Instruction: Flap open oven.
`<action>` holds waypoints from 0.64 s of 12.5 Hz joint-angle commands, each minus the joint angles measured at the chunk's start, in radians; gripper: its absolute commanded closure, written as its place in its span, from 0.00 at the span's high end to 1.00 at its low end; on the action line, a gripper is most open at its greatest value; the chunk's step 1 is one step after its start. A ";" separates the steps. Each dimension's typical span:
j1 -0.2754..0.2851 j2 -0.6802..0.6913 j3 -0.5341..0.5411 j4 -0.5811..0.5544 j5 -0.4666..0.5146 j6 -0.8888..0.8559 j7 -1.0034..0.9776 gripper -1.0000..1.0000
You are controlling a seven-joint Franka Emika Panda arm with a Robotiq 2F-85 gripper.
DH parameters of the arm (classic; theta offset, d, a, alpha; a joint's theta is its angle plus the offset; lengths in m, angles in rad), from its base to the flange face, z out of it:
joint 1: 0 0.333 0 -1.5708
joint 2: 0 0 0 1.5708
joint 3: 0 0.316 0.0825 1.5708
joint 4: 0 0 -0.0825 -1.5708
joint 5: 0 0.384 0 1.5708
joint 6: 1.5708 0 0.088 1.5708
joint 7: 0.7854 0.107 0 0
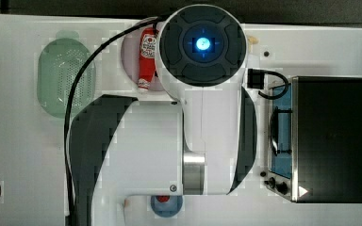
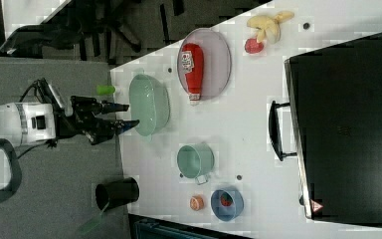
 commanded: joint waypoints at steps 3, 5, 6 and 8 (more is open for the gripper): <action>-0.025 -0.289 -0.056 -0.201 -0.007 -0.073 -0.033 1.00; -0.025 -0.289 -0.056 -0.201 -0.007 -0.073 -0.033 1.00; -0.025 -0.289 -0.056 -0.201 -0.007 -0.073 -0.033 1.00; -0.025 -0.289 -0.057 -0.201 -0.007 -0.073 -0.033 0.95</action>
